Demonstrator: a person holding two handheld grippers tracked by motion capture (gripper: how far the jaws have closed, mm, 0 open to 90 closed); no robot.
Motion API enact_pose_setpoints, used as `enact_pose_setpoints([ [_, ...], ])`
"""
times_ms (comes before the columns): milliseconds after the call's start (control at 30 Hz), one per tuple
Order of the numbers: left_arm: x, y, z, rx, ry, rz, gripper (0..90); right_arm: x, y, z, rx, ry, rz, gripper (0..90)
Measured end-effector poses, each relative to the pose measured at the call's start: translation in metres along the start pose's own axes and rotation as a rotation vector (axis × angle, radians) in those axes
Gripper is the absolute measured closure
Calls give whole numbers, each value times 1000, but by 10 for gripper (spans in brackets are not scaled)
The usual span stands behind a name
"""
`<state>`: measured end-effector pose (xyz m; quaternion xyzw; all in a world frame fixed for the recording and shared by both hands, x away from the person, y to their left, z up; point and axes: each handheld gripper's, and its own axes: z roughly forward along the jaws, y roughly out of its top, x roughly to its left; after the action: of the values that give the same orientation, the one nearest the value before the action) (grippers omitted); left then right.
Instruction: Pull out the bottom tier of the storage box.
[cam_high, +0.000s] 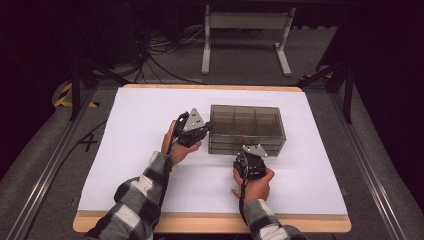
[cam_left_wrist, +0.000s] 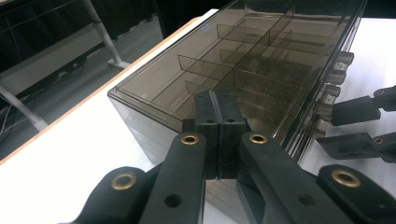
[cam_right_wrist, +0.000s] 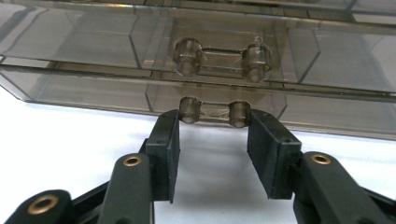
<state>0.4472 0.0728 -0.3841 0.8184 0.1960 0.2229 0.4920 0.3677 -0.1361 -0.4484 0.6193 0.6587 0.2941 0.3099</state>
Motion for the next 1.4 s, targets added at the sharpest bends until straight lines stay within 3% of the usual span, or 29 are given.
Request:
enact_pose_setpoints([
  [200,-1,0,0,3,1,0,900,1,-2,-3,2,-1,7,560],
  [267,-1,0,0,2,1,-1,900,1,-3,-3,2,1,7,583],
  [300,-1,0,0,2,1,-1,900,0,-3,-4,3,-11,7,640],
  [400,0,0,0,4,3,3,900,-3,-3,-3,-8,16,14,614],
  [600,0,0,0,2,1,-1,900,-4,-2,-1,4,8,12,531],
  [767,0,0,0,1,2,-1,900,-4,-3,-1,0,8,12,525],
  [800,0,0,0,1,1,-1,900,-2,-3,-2,0,26,1,499],
  [933,0,0,0,0,1,-2,900,2,-3,-1,1,16,-20,494],
  [1233,0,0,0,1,0,-2,900,3,1,5,8,-24,8,505],
  [1400,0,0,0,1,3,-2,900,4,1,4,1,-22,15,554],
])
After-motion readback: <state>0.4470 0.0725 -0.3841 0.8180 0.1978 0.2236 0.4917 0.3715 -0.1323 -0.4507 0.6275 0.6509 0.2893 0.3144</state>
